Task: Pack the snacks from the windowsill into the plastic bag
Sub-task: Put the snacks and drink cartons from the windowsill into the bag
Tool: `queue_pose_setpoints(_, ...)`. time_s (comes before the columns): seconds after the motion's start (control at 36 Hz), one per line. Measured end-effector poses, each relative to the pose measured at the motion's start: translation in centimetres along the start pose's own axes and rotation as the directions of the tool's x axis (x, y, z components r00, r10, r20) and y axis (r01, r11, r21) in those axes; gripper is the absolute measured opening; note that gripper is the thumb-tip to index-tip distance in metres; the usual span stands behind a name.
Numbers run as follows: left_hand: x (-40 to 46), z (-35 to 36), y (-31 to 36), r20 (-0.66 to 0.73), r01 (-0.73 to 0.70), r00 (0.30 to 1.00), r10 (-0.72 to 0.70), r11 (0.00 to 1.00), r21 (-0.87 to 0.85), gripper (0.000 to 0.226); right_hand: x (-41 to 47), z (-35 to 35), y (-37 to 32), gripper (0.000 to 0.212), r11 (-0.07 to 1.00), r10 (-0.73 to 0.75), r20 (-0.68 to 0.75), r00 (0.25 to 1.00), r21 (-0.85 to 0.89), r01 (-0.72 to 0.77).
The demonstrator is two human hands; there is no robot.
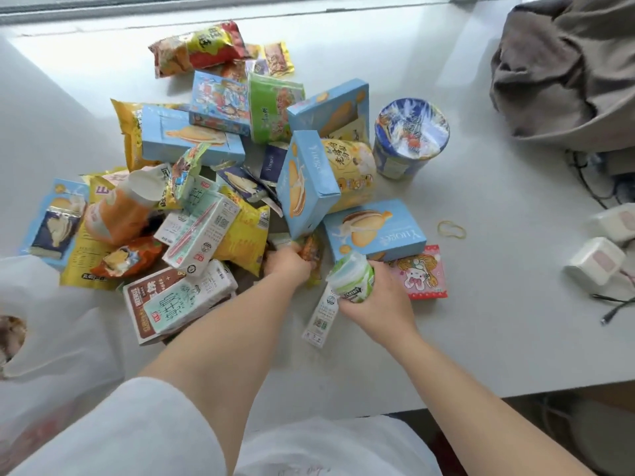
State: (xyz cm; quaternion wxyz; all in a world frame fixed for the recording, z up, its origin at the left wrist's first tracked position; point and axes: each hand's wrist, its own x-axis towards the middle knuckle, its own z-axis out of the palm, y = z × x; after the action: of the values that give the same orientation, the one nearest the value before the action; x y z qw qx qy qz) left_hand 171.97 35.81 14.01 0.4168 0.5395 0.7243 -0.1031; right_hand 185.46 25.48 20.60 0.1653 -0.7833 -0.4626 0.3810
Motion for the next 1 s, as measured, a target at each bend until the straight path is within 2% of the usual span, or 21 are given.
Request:
queue_pose_setpoints(0.08,-1.1,-1.6,0.2,0.084,-0.013,0.996,0.027,0.987,-0.162,0.023,0.6,-0.2,-2.0,0.044,0.972,0.069,0.008,0.998,0.224,-0.069)
queue_pose_setpoints(0.14,-2.2,-3.2,0.2,0.068,-0.026,0.997,0.045,0.968,-0.251,0.01,1.2,-0.7,-3.9,0.043,0.944,0.053,-0.002,0.999,0.327,-0.049)
queue_pose_setpoints(0.22,-5.0,-6.3,-0.2,0.0,-0.091,0.995,0.096,0.944,-0.319,0.005,2.3,-1.6,-7.2,0.047,0.896,0.01,-0.038,0.999,0.444,0.008)
queue_pose_setpoints(0.33,-9.5,-11.0,-1.1,-0.095,-0.217,0.976,0.195,0.91,-0.355,0.008,4.2,-2.6,-12.3,0.041,0.844,-0.068,-0.059,0.996,0.53,0.089)
queue_pose_setpoints(0.42,-11.6,-15.0,-2.4,-0.243,-0.275,0.95,0.199,0.899,-0.341,0.007,5.4,-2.8,-15.7,0.04,0.809,-0.161,-0.051,0.986,0.565,0.161)
queue_pose_setpoints(0.5,-11.7,-18.6,-4.1,-0.374,-0.281,0.915,0.148,0.901,-0.33,0.01,7.1,-1.8,-17.7,0.043,0.81,-0.14,0.015,0.99,0.576,0.106)
queue_pose_setpoints(0.58,-10.6,-21.2,-5.3,-0.459,-0.306,0.882,0.106,0.869,-0.388,0.014,9.4,0.2,-18.2,0.062,0.788,0.012,0.203,0.979,0.601,-0.134)
queue_pose_setpoints(0.64,-9.5,-22.3,-5.3,-0.469,-0.326,0.878,0.095,0.837,-0.44,0.018,10.5,1.6,-17.9,0.075,0.708,0.099,0.359,0.928,0.63,-0.319)
queue_pose_setpoints(0.69,-8.1,-23.1,-5.0,-0.425,-0.324,0.901,0.085,0.784,-0.53,0.015,11.5,2.7,-17.3,0.082,0.688,0.159,0.411,0.898,0.607,-0.399)
queue_pose_setpoints(0.75,-6.3,-23.6,-4.5,-0.365,-0.306,0.928,0.078,0.72,-0.623,0.011,12.4,3.5,-17.1,0.083,0.694,0.185,0.414,0.892,0.587,-0.416)
queue_pose_setpoints(0.81,-4.4,-23.7,-4.4,-0.325,-0.269,0.944,0.059,0.708,-0.653,0.014,13.3,4.1,-17.6,0.087,0.706,0.198,0.416,0.888,0.568,-0.423)
queue_pose_setpoints(0.92,-0.7,-22.8,-5.1,-0.293,-0.163,0.956,0.018,0.863,-0.479,0.04,15.0,5.5,-18.3,0.09,0.829,0.193,0.368,0.91,0.435,-0.352)
queue_pose_setpoints(1.0,1.1,-22.2,-5.8,-0.244,-0.124,0.97,0.013,0.887,-0.444,0.036,15.8,6.1,-18.3,0.088,0.9,0.177,0.37,0.912,0.315,-0.302)
